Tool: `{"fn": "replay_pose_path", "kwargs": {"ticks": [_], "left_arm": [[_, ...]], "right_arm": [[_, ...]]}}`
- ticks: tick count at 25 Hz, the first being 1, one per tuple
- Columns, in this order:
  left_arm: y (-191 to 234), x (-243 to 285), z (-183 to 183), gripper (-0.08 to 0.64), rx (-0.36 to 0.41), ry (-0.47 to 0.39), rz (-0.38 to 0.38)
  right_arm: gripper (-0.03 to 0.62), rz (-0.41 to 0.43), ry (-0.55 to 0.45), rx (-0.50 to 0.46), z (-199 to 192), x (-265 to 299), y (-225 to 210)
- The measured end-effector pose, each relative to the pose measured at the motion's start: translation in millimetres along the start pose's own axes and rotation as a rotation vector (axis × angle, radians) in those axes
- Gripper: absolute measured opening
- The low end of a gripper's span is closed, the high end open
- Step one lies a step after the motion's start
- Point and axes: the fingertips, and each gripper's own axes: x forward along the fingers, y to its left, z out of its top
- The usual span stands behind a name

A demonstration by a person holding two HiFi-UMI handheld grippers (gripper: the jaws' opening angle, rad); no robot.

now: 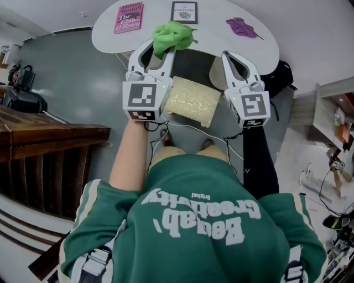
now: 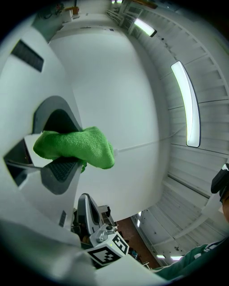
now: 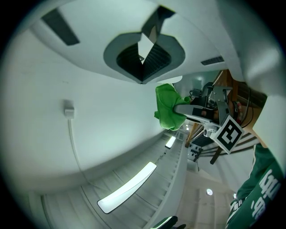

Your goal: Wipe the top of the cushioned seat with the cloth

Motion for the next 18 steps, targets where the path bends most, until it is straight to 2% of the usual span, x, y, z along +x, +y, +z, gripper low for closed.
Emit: {"fn": "replay_pose_path", "kwargs": {"ticks": [9,18], "left_arm": [[-11,2,-3,0.150,-0.009,0.012,0.014],[-19,-2,-9,0.150,-0.022,0.024,0.066]], "right_arm": [[0.006,0.022,-0.014,0.009,-6,-6,-6],[0.006,0.059,-0.043,0.025,-15,-16,-17]]}}
